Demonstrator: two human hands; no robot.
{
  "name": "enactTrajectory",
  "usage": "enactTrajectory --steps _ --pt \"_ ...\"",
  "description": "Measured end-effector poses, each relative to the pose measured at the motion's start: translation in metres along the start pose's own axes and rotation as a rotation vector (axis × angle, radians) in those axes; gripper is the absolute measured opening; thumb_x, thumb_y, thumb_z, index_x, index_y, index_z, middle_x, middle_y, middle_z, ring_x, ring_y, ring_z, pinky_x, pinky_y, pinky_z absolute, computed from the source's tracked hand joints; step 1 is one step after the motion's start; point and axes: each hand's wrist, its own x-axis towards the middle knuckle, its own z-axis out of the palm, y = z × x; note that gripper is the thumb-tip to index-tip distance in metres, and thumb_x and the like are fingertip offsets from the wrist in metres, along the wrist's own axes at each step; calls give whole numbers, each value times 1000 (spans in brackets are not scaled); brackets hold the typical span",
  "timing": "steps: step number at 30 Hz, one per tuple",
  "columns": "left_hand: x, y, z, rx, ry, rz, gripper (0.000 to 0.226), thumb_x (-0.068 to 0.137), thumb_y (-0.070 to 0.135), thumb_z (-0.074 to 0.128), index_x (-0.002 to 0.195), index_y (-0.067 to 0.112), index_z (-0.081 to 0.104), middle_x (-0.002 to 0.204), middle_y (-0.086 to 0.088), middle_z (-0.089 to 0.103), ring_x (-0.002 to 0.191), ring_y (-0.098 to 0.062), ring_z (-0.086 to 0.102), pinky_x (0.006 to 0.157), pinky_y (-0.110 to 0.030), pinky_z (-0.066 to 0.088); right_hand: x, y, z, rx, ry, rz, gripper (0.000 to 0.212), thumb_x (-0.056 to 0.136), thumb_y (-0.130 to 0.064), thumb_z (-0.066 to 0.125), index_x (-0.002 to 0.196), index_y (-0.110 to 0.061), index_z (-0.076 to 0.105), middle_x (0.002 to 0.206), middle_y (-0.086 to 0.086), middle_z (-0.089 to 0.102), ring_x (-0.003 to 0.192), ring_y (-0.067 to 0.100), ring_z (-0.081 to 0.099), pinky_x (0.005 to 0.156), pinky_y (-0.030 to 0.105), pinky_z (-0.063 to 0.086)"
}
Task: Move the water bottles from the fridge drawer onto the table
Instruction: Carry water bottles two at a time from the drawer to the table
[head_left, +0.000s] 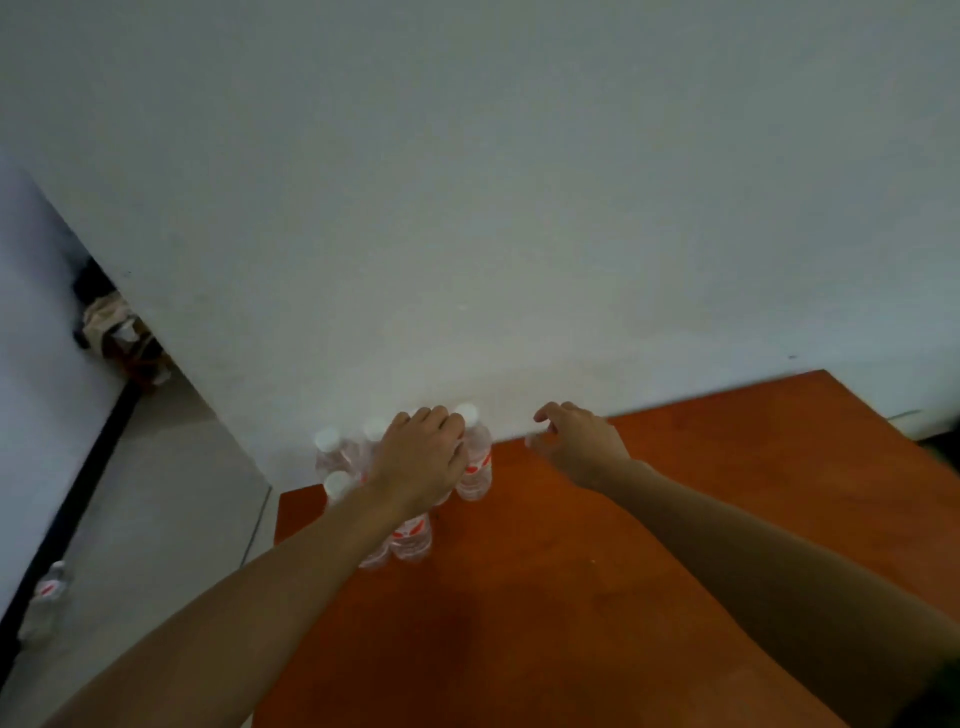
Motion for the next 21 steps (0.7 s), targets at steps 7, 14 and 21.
enactTrajectory --steps 7,14,21 --pt "13 169 -4 -91 -10 252 19 92 26 49 100 12 58 99 -8 62 89 -26 59 74 -39 52 -167 120 -68 -108 106 181 39 94 -46 52 123 -20 56 119 2 60 98 22 60 80 35 51" --pt "-23 395 -5 -190 -45 611 15 91 28 49 96 16 56 94 -4 60 86 -23 59 67 -35 47 -386 227 -132 -152 233 501 34 92 -45 55 119 -24 58 112 -3 61 93 16 59 71 28 48" --pt "-41 579 -8 -264 -83 908 12 94 29 48 94 20 55 87 3 55 73 -11 53 68 -28 52 -546 310 -177 -129 373 818 35 93 -44 54 121 -23 59 114 -2 63 97 18 61 74 27 41"
